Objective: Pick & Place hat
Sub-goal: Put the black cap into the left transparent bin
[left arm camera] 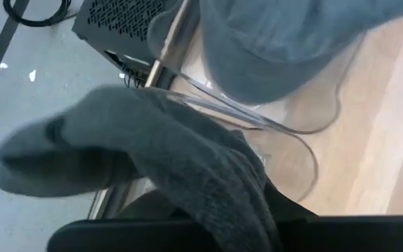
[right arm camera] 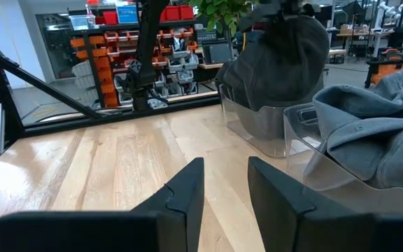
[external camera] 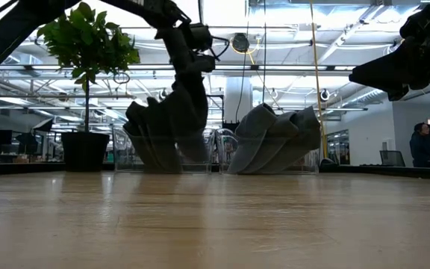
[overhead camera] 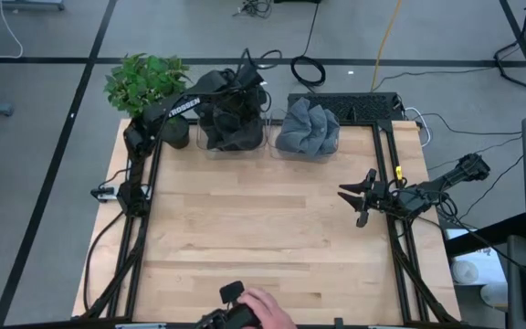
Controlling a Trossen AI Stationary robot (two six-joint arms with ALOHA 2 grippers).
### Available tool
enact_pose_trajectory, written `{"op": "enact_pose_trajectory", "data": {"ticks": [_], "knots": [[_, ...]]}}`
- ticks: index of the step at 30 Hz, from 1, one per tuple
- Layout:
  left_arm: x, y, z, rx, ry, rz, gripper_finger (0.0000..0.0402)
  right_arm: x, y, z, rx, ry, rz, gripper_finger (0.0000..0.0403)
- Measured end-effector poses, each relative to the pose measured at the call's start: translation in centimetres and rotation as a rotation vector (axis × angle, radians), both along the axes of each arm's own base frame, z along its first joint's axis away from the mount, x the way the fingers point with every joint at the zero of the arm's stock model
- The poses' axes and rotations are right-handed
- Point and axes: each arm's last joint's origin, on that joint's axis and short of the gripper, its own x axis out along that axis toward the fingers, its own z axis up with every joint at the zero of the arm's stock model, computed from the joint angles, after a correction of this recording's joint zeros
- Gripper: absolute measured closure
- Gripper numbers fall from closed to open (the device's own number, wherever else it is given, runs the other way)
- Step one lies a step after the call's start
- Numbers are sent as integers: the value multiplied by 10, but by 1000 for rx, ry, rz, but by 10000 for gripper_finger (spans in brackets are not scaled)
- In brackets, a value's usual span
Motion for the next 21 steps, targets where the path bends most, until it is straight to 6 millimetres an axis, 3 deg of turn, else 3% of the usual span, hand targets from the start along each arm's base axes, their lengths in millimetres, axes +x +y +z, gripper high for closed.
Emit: {"op": "enact_pose_trajectory", "data": {"ticks": [15,21], "knots": [[-5,10,-60,-86,17,118,398,0,0,0,0,0,0,305],[-7,9,-67,-110,26,116,393,0,0,0,0,0,0,305]]}}
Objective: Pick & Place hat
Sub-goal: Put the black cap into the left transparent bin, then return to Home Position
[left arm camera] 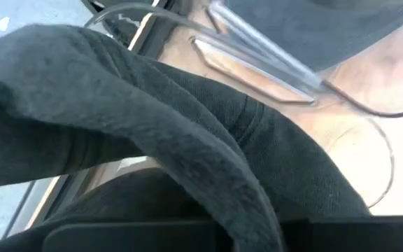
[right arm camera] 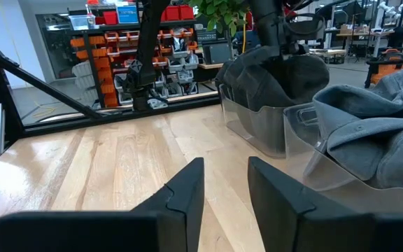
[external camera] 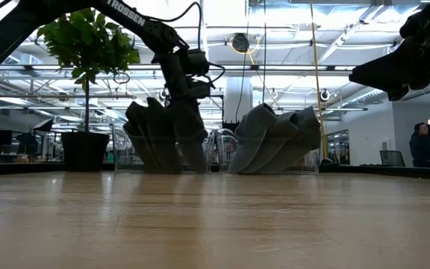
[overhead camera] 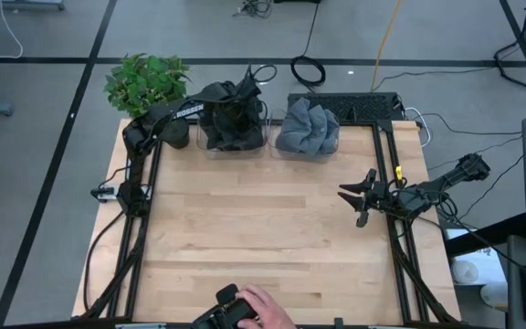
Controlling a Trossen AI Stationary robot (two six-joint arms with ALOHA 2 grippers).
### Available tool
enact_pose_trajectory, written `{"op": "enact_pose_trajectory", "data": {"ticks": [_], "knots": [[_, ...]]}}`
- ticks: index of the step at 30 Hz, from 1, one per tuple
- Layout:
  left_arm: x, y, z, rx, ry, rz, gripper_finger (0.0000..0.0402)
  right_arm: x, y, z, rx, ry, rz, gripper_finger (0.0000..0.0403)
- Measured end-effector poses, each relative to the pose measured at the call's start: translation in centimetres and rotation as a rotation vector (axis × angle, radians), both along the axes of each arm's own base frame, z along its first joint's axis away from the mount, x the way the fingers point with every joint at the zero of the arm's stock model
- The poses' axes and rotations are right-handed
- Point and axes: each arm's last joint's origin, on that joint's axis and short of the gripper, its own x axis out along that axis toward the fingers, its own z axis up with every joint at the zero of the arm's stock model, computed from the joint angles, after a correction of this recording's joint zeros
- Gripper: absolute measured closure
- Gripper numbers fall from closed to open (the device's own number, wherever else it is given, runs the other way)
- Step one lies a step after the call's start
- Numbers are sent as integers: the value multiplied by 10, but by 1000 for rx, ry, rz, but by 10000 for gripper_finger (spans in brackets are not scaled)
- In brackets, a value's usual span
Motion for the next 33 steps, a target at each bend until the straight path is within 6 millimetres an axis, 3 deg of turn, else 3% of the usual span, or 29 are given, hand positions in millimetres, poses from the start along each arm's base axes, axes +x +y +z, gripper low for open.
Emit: {"op": "enact_pose_trajectory", "data": {"ticks": [6,16,24,33], "knots": [[3,-1,5,-23,-65,18,384,0,0,0,0,0,0,305],[-5,-5,24,55,-52,61,216,0,0,0,0,0,0,305],[-15,-15,57,110,-123,51,126,0,0,0,0,0,0,305],[-34,-42,112,201,-259,20,102,0,0,0,0,0,0,305]]}}
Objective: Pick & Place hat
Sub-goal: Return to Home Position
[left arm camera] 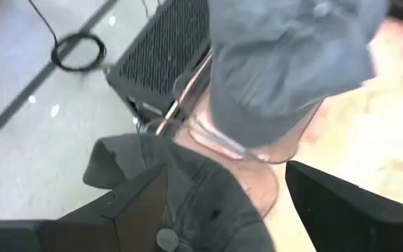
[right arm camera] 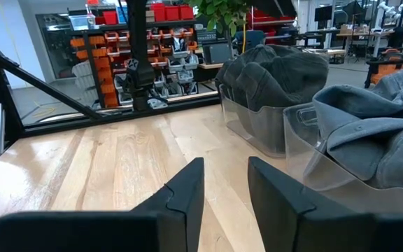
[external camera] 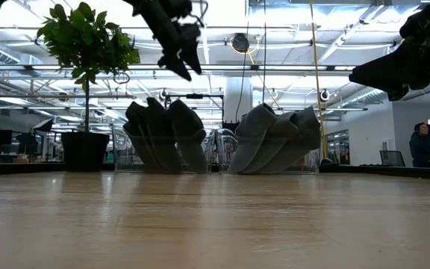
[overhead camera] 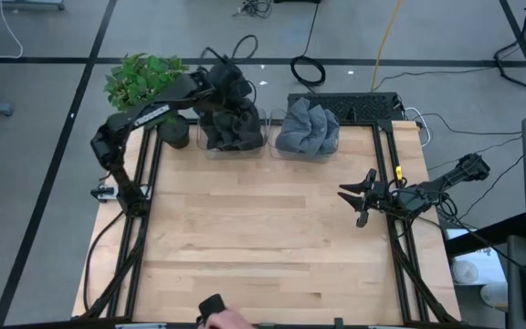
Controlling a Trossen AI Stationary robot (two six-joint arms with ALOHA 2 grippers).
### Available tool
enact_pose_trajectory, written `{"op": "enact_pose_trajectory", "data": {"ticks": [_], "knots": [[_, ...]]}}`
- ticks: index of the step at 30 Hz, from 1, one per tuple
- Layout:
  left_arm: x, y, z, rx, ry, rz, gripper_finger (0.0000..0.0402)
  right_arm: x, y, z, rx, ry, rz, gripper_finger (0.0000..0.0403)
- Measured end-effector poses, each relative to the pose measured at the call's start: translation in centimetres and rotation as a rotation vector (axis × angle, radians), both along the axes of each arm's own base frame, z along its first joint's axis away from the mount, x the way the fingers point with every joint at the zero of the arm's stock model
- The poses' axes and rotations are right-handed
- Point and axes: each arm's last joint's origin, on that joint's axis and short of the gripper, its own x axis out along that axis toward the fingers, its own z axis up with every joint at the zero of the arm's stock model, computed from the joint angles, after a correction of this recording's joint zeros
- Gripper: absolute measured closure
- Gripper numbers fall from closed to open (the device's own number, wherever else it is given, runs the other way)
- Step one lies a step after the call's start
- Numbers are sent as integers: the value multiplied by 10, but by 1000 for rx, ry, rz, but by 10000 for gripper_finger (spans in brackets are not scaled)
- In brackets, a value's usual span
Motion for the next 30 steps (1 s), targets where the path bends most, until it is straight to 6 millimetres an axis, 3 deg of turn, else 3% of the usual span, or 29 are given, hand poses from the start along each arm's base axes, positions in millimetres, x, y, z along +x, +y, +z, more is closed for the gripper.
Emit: {"op": "enact_pose_trajectory", "data": {"ticks": [11,20,24,30], "knots": [[-32,-42,70,143,-228,-14,127,0,0,0,0,0,0,305],[-66,-91,112,246,-335,-58,108,0,0,0,0,0,0,305],[-91,-113,114,279,-371,-88,97,0,0,0,0,0,0,305],[-124,-139,89,309,-469,-127,87,0,0,0,0,0,0,305]]}}
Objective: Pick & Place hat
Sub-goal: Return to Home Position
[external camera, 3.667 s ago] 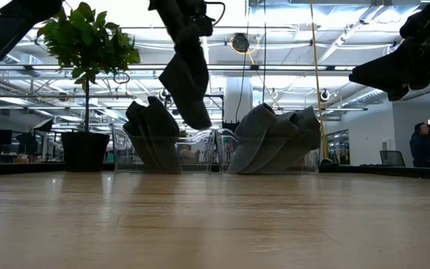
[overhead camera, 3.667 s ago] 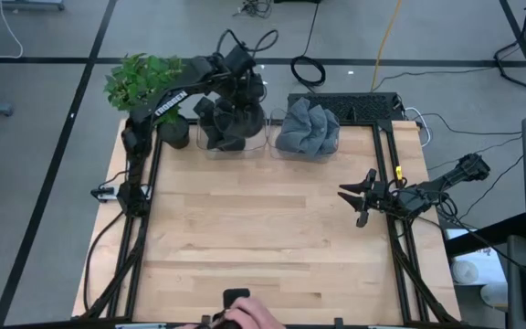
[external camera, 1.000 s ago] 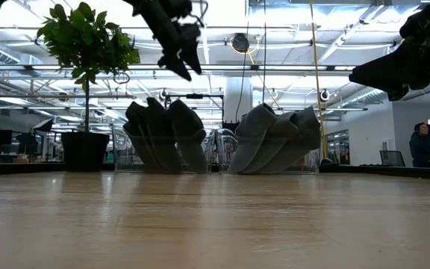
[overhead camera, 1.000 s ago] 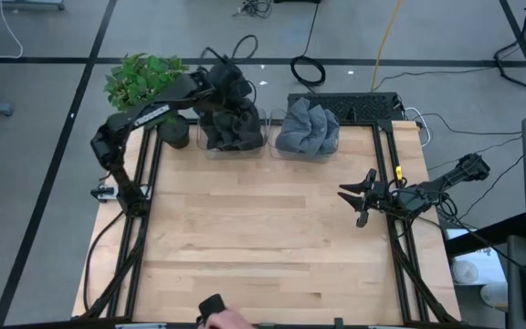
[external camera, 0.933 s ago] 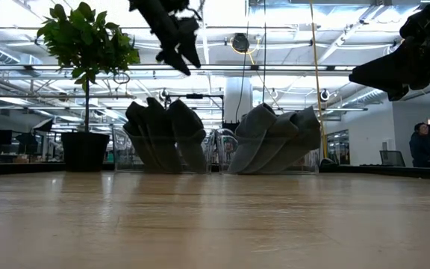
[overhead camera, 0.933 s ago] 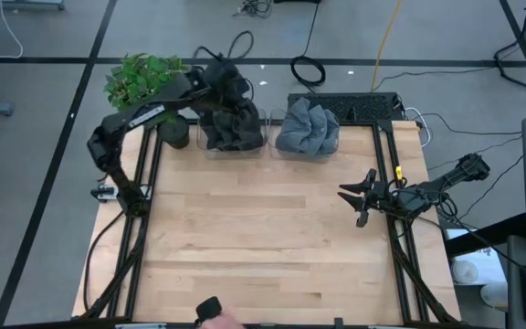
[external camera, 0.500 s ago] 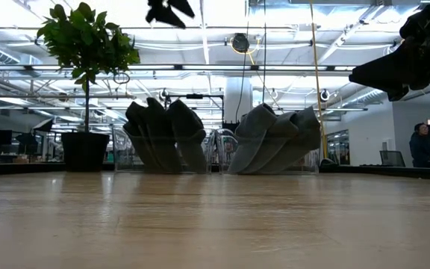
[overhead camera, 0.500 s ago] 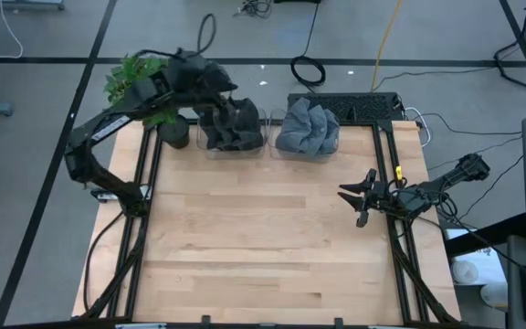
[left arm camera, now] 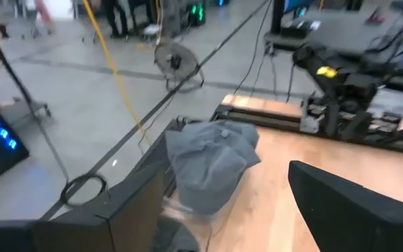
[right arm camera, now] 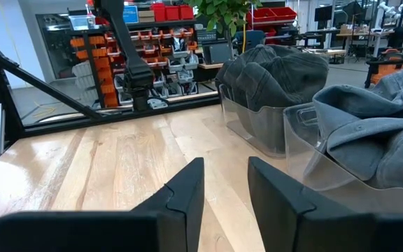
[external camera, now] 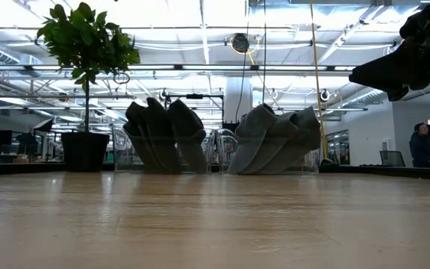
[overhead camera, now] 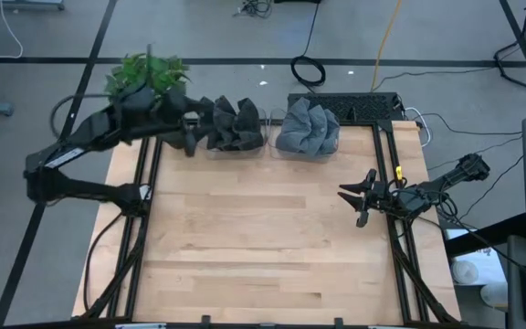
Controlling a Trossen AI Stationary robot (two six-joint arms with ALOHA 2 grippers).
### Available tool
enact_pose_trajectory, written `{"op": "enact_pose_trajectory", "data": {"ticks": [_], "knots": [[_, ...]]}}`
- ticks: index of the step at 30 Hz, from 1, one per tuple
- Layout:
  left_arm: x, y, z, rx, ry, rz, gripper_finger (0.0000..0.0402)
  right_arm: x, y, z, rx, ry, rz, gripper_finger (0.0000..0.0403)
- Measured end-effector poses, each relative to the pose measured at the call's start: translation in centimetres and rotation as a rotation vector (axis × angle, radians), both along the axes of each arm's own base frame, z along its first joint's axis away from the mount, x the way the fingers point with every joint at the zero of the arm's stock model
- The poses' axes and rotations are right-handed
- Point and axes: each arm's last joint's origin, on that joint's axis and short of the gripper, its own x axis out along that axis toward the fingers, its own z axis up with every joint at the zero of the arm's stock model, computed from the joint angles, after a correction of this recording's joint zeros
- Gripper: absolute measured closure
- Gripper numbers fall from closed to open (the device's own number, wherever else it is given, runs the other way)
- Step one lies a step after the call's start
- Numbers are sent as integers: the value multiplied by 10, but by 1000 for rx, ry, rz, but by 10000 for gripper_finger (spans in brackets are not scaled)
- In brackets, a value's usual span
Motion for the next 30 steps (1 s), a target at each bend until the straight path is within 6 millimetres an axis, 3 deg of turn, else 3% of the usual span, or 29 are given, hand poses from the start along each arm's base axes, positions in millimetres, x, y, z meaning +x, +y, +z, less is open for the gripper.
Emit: {"op": "enact_pose_trajectory", "data": {"ticks": [10,19,30], "knots": [[-41,-34,-45,-51,-201,-89,101,0,0,0,0,0,0,305],[-70,-48,-94,-13,-285,-151,93,0,0,0,0,0,0,305],[-90,-64,-178,-16,-295,-345,86,0,0,0,0,0,0,305]]}}
